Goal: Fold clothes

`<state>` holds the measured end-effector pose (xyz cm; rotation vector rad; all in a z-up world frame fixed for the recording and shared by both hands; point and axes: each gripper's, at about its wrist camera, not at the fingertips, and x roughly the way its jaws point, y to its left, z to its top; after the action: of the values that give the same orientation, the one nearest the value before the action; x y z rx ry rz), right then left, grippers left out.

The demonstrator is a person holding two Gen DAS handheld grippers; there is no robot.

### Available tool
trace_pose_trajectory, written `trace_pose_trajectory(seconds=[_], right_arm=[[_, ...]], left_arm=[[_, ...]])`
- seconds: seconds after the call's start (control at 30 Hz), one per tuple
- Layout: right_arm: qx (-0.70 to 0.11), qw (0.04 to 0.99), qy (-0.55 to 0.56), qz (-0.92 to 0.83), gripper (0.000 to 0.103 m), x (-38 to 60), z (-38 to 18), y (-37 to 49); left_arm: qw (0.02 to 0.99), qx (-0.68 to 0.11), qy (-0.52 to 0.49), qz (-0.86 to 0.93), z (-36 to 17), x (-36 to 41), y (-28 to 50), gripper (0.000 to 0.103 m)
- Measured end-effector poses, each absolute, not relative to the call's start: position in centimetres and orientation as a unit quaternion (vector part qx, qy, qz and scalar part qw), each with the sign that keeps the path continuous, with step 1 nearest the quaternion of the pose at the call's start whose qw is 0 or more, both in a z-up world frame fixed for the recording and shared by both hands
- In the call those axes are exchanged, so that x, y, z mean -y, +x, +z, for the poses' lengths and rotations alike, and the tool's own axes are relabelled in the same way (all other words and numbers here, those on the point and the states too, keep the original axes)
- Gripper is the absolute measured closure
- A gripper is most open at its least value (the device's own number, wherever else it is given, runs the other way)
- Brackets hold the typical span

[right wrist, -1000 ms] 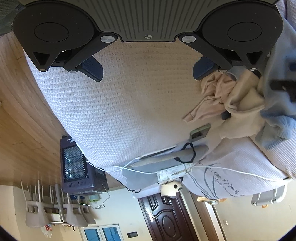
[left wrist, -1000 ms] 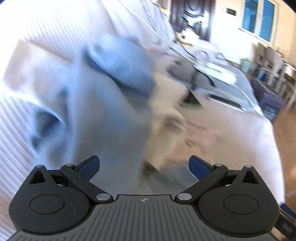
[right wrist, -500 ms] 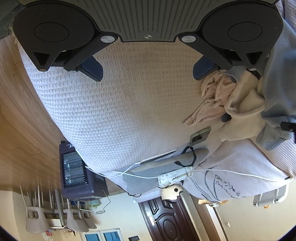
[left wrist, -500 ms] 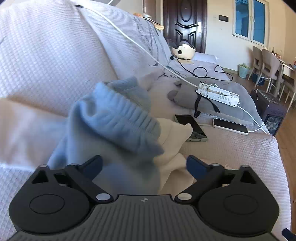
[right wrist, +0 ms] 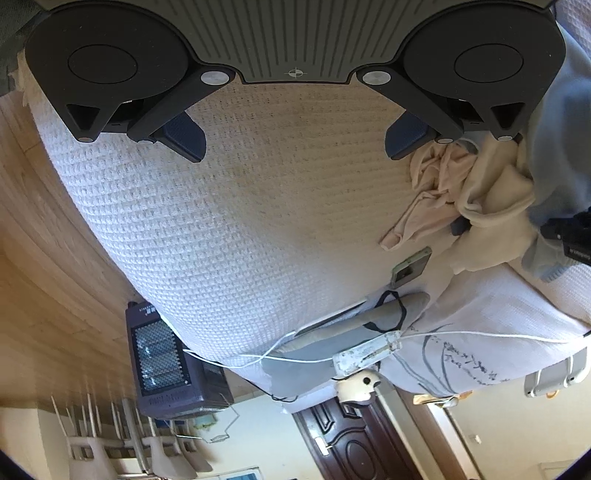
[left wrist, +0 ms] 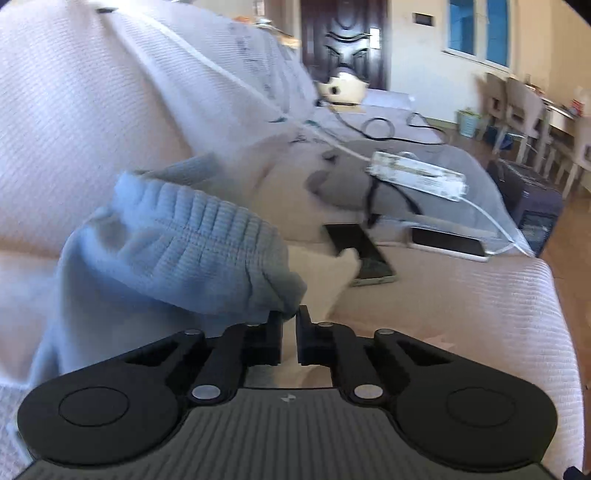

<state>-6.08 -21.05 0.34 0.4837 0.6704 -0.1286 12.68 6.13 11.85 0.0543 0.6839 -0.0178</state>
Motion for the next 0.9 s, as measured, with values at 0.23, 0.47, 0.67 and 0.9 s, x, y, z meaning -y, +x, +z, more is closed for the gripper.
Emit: trace_pose_trajectory(seconds=[0.23, 0.47, 0.67, 0.9], right_arm=[[-0.286, 0.92, 0.253, -0.091, 0.0, 22.2, 1.8, -7.5], [-0.234, 0.926, 0.258, -0.144, 0.0, 23.9, 3.6, -10.2], [-0.242, 0.91, 0.292, -0.166, 0.0, 25.7, 2.8, -10.4], [-0.252, 0.914, 0.283, -0.147, 0.0, 25.1, 2.5, -9.6]], left_arm=[[0.927, -0.342, 0.058, -0.144, 12.4, -0.5, 10.9, 0.103], [0.891, -0.357, 0.1, -0.262, 10.3, 7.0, 6.6, 0.101], [0.909, -0.356, 0.126, -0.177, 9.7, 4.7, 6.5, 0.023], [0.922, -0.368, 0.103, -0.065, 9.3, -1.8, 7.5, 0.01]])
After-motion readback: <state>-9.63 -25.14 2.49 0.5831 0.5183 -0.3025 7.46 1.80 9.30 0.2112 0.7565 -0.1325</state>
